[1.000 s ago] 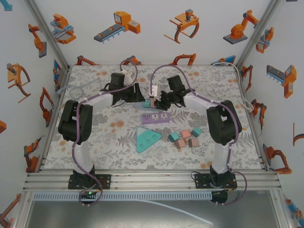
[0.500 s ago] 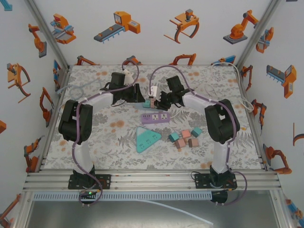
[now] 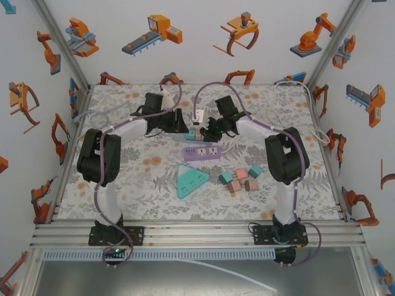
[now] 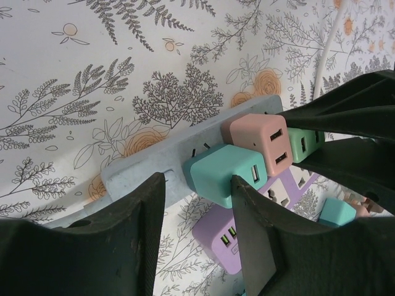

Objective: Pull the plug off the socket

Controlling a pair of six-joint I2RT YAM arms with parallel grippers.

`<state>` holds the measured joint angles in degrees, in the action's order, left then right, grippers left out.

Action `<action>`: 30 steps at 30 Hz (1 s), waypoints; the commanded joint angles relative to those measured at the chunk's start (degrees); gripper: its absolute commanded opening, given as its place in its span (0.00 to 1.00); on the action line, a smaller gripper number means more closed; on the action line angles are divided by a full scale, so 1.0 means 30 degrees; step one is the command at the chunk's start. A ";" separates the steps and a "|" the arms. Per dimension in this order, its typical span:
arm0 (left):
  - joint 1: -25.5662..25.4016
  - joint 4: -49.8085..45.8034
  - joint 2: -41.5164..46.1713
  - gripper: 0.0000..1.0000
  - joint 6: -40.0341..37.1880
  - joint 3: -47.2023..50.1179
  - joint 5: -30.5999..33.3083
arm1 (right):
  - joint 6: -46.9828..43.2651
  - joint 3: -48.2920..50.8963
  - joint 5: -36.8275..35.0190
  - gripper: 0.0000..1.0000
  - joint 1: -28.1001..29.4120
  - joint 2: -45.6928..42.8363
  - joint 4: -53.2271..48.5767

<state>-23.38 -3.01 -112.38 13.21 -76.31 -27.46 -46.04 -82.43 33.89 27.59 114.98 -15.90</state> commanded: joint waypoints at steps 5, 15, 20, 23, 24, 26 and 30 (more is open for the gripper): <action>-0.0784 -0.2770 -0.1582 0.47 -0.1123 0.0636 0.1086 | 0.1645 -0.2063 0.3228 0.13 -0.0068 -0.0332 0.0594; -0.1098 -0.3197 -0.1674 0.47 -0.1357 0.0612 0.1306 | 0.1076 -0.1758 0.2459 0.11 0.0148 -0.0583 0.0797; -0.1506 -0.3423 -0.1740 0.47 -0.1173 0.0937 0.1855 | 0.2187 -0.2399 0.2887 0.10 0.0060 -0.0599 0.0964; -0.1570 -0.3407 -0.1803 0.47 -0.1006 0.1083 0.2032 | 0.1679 -0.2452 0.2399 0.08 0.0153 -0.0453 0.0747; -0.1597 -0.3413 -0.1784 0.46 -0.1009 0.1093 0.2090 | 0.0944 -0.2428 0.1951 0.08 0.0296 -0.0471 0.0417; -0.1612 -0.3475 -0.1673 0.47 -0.1050 0.1149 0.2116 | 0.0013 -0.2331 0.1250 0.08 0.0582 -0.0582 -0.0008; -0.1608 -0.3654 -0.1630 0.47 -0.1255 0.1264 0.2238 | 0.0666 -0.2472 0.1489 0.08 0.0558 -0.0877 0.0450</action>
<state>-24.73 -3.79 -112.05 12.58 -76.75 -23.92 -43.77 -85.14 33.80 27.86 116.01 -19.70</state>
